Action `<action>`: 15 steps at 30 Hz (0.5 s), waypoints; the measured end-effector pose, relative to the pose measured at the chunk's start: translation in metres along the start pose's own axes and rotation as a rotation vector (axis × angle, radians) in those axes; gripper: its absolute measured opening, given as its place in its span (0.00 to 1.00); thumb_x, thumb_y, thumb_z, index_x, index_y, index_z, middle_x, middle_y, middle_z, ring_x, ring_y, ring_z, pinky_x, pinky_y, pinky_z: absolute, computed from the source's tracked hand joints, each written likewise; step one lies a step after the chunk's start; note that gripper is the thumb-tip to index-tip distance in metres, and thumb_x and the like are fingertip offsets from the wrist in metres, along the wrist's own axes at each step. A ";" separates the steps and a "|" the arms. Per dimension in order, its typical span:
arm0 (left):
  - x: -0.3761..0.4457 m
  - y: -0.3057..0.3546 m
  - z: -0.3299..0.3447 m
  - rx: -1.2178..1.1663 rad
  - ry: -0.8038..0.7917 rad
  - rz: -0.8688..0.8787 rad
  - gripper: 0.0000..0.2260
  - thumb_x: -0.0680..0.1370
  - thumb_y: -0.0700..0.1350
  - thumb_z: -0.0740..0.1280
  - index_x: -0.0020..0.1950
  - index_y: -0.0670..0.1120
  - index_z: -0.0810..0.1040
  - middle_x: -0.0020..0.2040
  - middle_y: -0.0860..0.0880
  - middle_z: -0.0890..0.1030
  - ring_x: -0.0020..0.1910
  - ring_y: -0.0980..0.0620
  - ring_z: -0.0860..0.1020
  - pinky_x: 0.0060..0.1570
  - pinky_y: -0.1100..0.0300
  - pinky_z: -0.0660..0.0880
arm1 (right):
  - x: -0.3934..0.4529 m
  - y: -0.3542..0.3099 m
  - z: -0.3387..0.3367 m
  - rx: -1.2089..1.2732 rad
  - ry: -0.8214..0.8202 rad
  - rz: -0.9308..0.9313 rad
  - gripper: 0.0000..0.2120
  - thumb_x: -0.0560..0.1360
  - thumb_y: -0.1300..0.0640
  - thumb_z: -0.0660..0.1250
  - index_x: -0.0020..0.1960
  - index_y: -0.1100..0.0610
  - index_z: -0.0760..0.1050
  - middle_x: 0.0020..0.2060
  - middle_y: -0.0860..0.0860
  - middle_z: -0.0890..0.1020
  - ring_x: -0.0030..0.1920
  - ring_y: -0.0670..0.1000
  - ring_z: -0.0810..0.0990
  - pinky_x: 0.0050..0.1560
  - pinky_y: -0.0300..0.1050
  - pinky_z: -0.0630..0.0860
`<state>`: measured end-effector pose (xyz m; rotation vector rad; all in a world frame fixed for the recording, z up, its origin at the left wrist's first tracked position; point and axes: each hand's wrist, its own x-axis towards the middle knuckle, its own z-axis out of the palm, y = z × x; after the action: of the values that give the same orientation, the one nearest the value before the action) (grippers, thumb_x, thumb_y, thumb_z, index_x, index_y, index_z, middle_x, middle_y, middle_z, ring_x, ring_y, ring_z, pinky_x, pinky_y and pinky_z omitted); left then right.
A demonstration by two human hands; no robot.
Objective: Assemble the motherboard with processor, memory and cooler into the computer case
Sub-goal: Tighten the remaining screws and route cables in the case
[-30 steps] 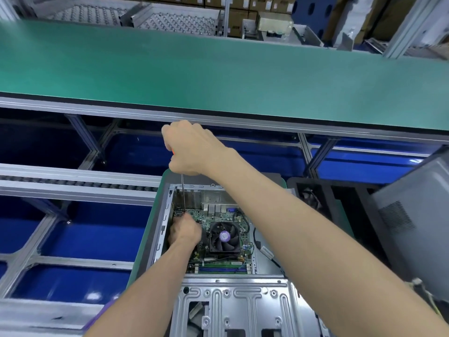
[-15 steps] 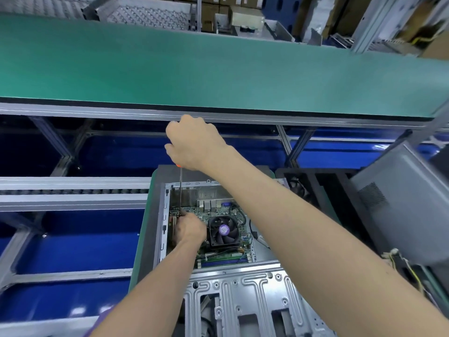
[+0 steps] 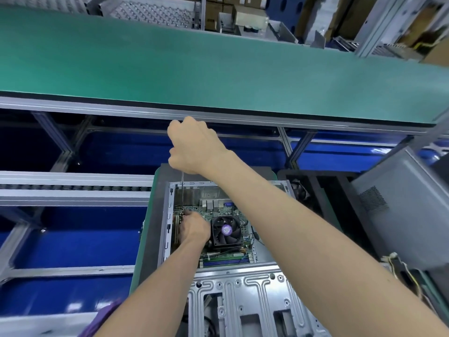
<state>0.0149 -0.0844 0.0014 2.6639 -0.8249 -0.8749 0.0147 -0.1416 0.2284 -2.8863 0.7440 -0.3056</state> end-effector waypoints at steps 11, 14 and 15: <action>-0.003 -0.001 -0.006 0.006 0.028 -0.012 0.10 0.80 0.40 0.61 0.59 0.39 0.76 0.47 0.43 0.79 0.41 0.46 0.77 0.32 0.56 0.72 | 0.000 0.018 -0.015 -0.035 -0.123 -0.146 0.11 0.71 0.60 0.66 0.50 0.57 0.67 0.41 0.51 0.72 0.43 0.57 0.73 0.34 0.46 0.67; -0.003 0.000 -0.005 -0.004 0.037 -0.008 0.10 0.79 0.40 0.61 0.58 0.40 0.76 0.46 0.43 0.77 0.41 0.46 0.75 0.33 0.56 0.69 | -0.001 0.022 -0.011 0.032 -0.166 -0.166 0.11 0.69 0.63 0.66 0.51 0.57 0.73 0.46 0.53 0.77 0.47 0.58 0.76 0.45 0.50 0.76; -0.002 0.000 -0.005 -0.007 0.041 -0.008 0.09 0.79 0.40 0.61 0.57 0.40 0.76 0.45 0.44 0.75 0.41 0.46 0.75 0.33 0.56 0.69 | 0.000 0.022 -0.008 0.045 -0.153 -0.159 0.11 0.69 0.63 0.66 0.52 0.57 0.73 0.45 0.53 0.76 0.47 0.58 0.76 0.45 0.50 0.76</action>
<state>0.0163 -0.0828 0.0064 2.6714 -0.8007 -0.8208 0.0028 -0.1615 0.2322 -2.8904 0.4782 -0.1157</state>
